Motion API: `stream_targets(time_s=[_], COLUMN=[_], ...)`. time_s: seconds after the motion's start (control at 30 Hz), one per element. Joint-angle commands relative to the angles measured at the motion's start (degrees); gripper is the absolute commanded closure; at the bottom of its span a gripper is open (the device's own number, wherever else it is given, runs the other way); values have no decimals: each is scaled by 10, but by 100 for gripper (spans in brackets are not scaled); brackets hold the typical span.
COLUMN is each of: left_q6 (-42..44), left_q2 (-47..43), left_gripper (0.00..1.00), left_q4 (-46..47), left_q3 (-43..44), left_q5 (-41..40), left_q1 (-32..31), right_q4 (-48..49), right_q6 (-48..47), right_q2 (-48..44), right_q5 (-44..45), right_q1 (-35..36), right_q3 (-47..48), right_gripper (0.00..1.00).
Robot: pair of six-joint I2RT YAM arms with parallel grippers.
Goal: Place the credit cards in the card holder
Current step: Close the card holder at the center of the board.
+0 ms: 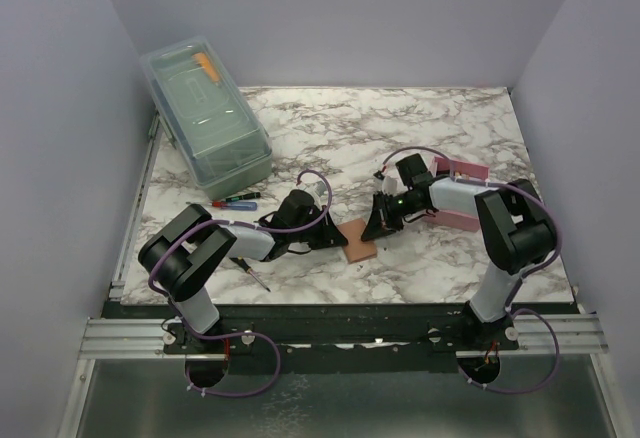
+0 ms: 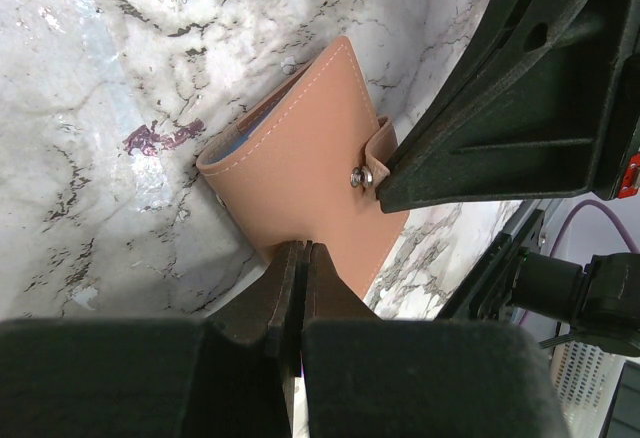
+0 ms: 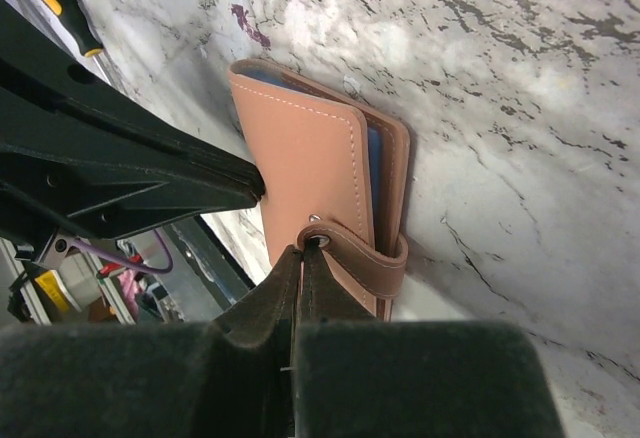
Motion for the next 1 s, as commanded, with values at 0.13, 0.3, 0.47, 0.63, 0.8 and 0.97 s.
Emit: stream_targets(time_s=[0.13,0.3,0.47,0.63,0.8,0.97], left_q6=[7,8,8,7,8,7], left_q2=[18,20,22,22,23,24], left_gripper=[100,100,100,100,100,100], left_q4=[-31,-31,-31,-30,-29,-28], left_q3=[4,6,6,6,6,7], left_q5=[11,12,12,13,14,16], left_q1=[-9,-10,-10,-12,-12,-13], right_q4=[-26,-27,-39,-51,-70,-108], right_q6=[-16,-11,-4,5,15,26], right_q2=[35,43,54,70,90,110], right_q5=[31,39,59,80,100,141], right_q1=[2,3,2,3,3,3], right_q3=[12,17,29,42,62,87], right_gripper=[100,100,100,100,100,100])
